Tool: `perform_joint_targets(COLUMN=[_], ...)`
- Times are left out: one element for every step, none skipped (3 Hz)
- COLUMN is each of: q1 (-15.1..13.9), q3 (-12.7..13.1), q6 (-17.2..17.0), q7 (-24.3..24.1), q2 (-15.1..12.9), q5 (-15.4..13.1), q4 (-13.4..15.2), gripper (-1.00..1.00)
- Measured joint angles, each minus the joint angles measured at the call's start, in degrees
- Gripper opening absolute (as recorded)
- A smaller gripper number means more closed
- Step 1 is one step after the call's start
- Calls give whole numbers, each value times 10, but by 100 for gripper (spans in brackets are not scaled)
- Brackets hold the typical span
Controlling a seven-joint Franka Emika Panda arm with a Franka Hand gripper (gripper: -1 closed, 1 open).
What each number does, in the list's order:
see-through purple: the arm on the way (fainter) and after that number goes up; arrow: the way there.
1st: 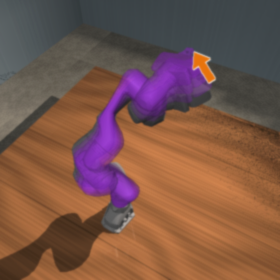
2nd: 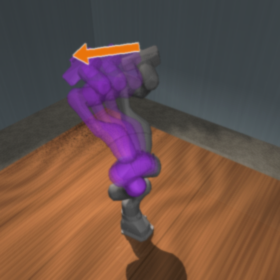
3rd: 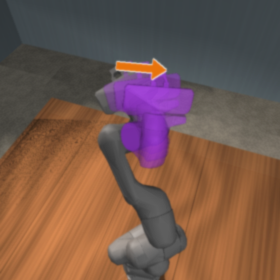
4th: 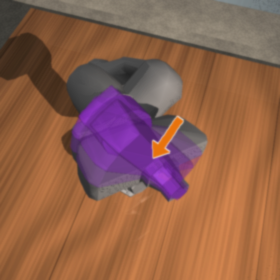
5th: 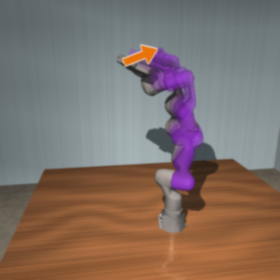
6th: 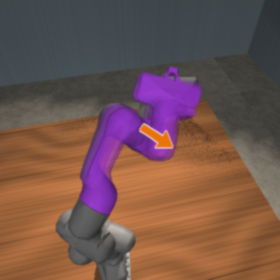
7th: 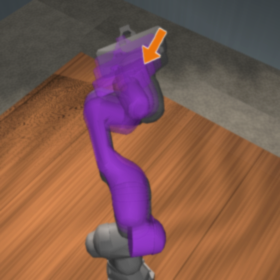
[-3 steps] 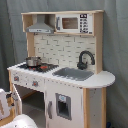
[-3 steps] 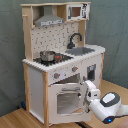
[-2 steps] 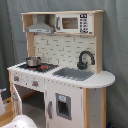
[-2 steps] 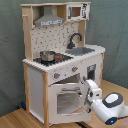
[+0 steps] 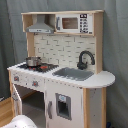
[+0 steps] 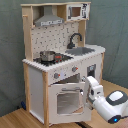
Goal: Play with the kitchen
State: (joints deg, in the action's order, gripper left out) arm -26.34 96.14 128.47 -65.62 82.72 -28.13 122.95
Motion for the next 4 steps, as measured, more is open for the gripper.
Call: perform_joint_targets(q1=[1, 1, 2, 3], q3=[-20, -35, -57, -80], q6=[0, 0, 0, 0], q7=[64, 120, 190, 257], q2=[-2, -6, -14, -24], q5=[2, 7, 13, 15], q4=[-6, -9, -10, -9], gripper=[100, 100, 100, 100])
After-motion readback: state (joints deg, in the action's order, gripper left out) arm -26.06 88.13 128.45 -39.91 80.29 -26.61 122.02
